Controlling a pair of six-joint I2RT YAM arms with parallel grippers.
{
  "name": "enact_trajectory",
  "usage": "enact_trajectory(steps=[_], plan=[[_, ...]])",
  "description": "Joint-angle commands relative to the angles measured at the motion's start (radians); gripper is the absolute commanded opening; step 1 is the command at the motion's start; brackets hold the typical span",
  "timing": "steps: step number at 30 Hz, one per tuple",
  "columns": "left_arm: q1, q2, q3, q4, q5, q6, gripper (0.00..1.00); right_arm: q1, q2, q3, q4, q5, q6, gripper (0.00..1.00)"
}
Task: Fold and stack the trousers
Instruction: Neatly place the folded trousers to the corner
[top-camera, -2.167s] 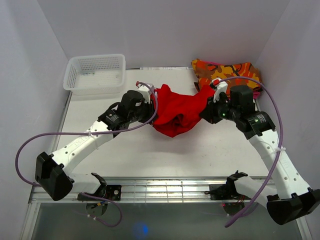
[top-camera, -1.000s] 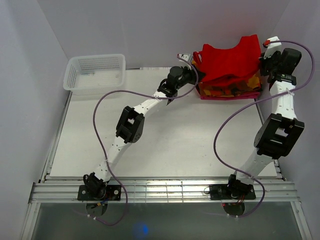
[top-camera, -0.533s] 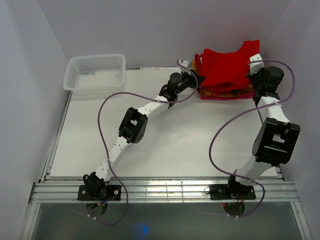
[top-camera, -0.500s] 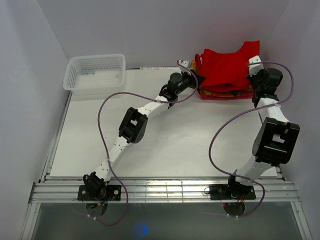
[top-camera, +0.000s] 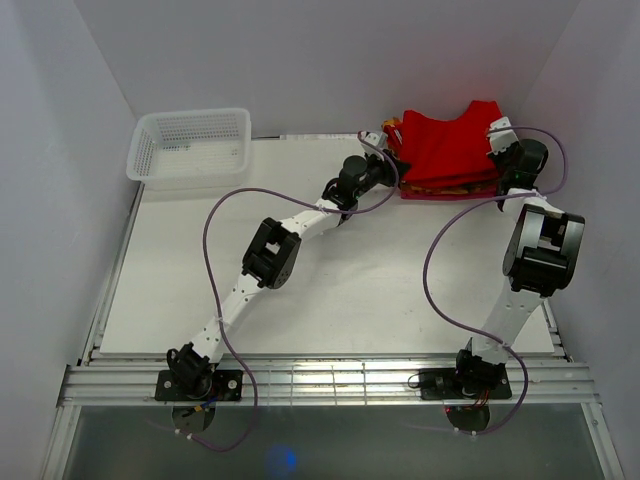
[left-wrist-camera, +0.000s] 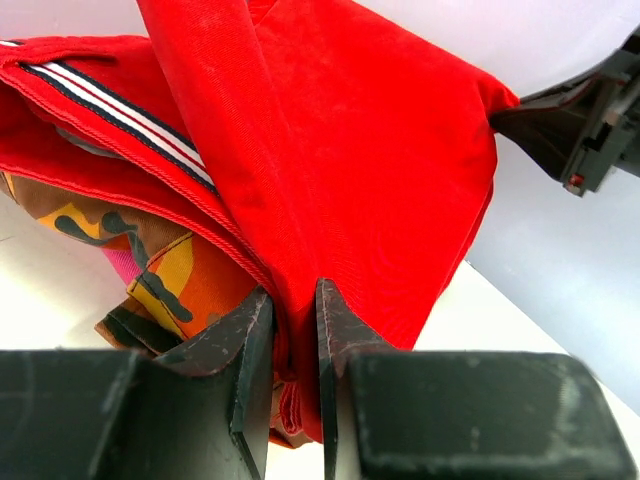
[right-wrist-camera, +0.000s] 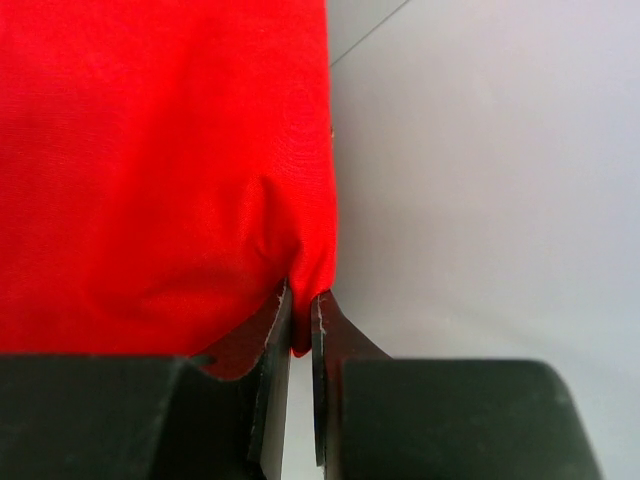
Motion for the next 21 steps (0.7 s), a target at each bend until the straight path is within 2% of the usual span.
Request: enact_trajectory(steps=[1,5,8,11,12,16,21], plan=[[0.029,-0.025,0.049,0.063,-0.092,0.063,0.0,-0.035,0.002,0.114,0.163,0.146,-0.036,0.08],[0.04,-0.023,0.024,0.055,-0.103,0.066,0.02,-0.036,0.036,0.098,0.166,0.181,-0.046,0.08],[0.046,-0.021,0.024,0.053,-0.097,0.075,0.11,-0.037,0.042,0.084,0.172,0.204,-0.047,0.08],[0.054,-0.017,0.032,0.046,-0.086,0.09,0.16,-0.038,0.04,0.065,0.174,0.23,-0.044,0.08],[0.057,-0.018,0.03,0.041,-0.085,0.091,0.23,-0.038,0.04,0.059,0.178,0.245,-0.043,0.08],[0.066,-0.031,0.004,0.04,-0.075,0.089,0.35,-0.038,0.025,0.024,0.169,0.262,-0.024,0.08],[0.078,-0.04,-0.008,0.037,-0.069,0.094,0.41,-0.036,-0.013,-0.011,0.166,0.31,0.01,0.08]])
